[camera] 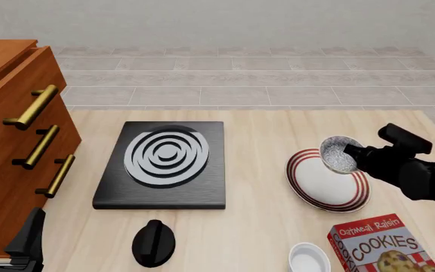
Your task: Pick the akita bowl on the cookies box and place it on the plate.
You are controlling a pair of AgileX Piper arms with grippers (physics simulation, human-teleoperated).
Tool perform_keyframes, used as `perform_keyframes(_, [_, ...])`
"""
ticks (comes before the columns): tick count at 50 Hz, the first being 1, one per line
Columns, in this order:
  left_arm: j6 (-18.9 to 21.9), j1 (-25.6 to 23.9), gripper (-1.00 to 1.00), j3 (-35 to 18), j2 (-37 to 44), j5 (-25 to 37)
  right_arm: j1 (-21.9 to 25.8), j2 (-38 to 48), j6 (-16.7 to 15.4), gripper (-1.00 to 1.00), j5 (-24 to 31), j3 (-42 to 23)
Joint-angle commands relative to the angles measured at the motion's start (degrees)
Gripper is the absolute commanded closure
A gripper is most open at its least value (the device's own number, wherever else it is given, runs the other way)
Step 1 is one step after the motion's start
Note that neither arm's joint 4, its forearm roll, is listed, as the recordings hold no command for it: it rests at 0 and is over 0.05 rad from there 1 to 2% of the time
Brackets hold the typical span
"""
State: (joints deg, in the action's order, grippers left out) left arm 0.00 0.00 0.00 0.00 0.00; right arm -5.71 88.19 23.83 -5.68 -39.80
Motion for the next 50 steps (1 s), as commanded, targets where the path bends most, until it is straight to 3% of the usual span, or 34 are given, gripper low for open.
perform_keyframes(1, [0.0,0.0,-1.00,0.0,0.0,0.0,-0.6,2.0,0.3,1.00,-0.5,-1.1])
perform_keyframes(50, [0.0,0.0,-1.00,0.0,0.0,0.0,-0.7,6.9,-0.7,1.00,-2.8,-1.6])
